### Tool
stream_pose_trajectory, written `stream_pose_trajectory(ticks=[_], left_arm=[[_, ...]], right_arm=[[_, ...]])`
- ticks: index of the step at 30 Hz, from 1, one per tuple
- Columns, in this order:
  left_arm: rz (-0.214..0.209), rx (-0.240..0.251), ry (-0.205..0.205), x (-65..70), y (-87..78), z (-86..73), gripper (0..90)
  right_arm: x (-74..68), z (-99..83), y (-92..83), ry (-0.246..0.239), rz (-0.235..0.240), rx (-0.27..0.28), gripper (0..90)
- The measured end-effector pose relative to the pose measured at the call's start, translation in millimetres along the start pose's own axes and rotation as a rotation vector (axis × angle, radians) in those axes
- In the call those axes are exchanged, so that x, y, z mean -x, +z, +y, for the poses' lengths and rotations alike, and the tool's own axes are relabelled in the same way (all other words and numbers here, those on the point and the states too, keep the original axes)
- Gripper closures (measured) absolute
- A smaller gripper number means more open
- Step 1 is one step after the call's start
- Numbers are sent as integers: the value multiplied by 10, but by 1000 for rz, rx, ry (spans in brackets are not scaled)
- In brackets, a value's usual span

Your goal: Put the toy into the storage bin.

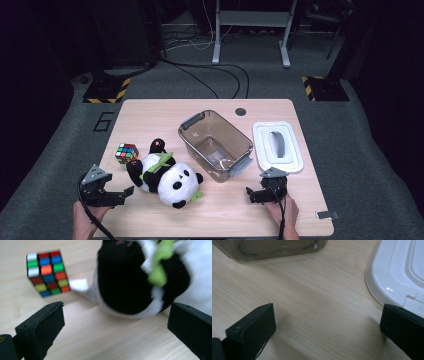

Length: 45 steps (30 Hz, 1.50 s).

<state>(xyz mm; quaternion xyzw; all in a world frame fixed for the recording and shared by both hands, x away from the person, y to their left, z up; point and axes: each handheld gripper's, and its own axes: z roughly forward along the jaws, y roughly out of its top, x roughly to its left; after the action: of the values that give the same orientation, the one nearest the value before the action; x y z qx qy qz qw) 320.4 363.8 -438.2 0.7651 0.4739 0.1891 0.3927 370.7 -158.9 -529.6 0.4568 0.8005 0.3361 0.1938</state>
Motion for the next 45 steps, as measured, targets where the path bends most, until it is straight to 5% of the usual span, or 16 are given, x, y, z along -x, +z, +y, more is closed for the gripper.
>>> stream_pose_trajectory(ticks=[9, 18, 24, 31, 39, 45], left_arm=[[-62, -6, 142, 241, 97, 565, 0], [-140, -63, 150, 425, 549, 850, 8], [-126, -134, 187, 510, 798, 852, 201], [-72, -128, 193, 563, 907, 710, 661], [-89, -49, 175, 511, 820, 632, 739], [-114, -34, 167, 471, 749, 619, 745]], right_arm=[[0, 0, 0, -1, 0, 0, 0], [0, 0, 0, 0, 0, 0, 0], [0, 0, 0, 0, -1, 1, 0], [-4, -1, -1, 6, -2, -1, 0], [6, -3, -4, -5, -1, -3, 0], [6, -3, -4, -4, 0, -3, 0]])
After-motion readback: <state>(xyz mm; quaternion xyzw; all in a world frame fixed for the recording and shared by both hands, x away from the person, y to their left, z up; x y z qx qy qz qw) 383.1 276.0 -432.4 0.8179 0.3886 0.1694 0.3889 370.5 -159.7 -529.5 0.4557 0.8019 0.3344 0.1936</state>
